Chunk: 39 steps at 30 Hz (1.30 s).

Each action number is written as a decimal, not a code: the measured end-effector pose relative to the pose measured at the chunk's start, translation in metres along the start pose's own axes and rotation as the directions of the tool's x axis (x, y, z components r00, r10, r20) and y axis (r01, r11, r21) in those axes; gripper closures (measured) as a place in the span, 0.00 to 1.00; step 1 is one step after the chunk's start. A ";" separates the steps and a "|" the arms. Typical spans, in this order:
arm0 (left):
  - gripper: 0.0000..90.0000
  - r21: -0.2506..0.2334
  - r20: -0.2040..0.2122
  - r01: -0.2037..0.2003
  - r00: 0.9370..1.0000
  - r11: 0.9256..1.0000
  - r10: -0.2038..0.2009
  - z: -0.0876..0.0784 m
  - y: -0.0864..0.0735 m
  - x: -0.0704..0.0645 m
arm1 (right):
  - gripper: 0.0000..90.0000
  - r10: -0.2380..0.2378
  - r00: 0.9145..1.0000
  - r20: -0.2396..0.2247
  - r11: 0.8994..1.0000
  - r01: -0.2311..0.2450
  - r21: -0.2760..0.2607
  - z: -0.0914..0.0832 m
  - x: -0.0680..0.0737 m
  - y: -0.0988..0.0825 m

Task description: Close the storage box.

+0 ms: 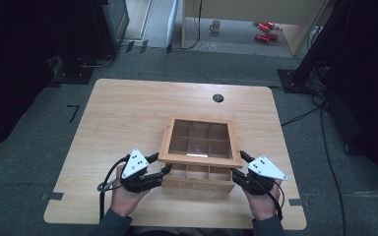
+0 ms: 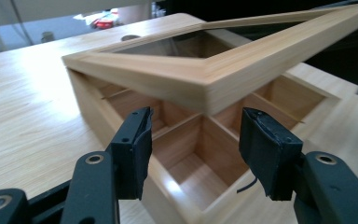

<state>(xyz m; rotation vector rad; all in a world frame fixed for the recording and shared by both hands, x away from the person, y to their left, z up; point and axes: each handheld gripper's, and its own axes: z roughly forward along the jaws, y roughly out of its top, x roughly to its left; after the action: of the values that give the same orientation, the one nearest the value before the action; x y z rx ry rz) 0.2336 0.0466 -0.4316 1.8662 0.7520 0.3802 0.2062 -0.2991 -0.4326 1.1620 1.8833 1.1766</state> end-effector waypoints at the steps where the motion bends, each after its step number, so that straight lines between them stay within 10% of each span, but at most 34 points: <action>1: 0.49 -0.003 0.008 -0.003 1.000 1.000 0.003 -0.001 0.000 -0.001 | 0.53 -0.002 1.000 0.000 1.000 0.002 0.003 0.000 0.001 -0.002; 39: 0.52 0.038 -0.044 -0.012 0.999 0.999 0.014 -0.001 -0.021 -0.006 | 0.53 0.002 1.000 -0.012 0.998 -0.001 0.055 -0.002 0.014 -0.031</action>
<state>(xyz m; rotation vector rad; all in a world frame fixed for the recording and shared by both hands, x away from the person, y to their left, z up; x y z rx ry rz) 0.2215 0.0492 -0.4495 1.9038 0.7818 0.4195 0.1877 -0.2942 -0.4602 1.1881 1.9354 1.1413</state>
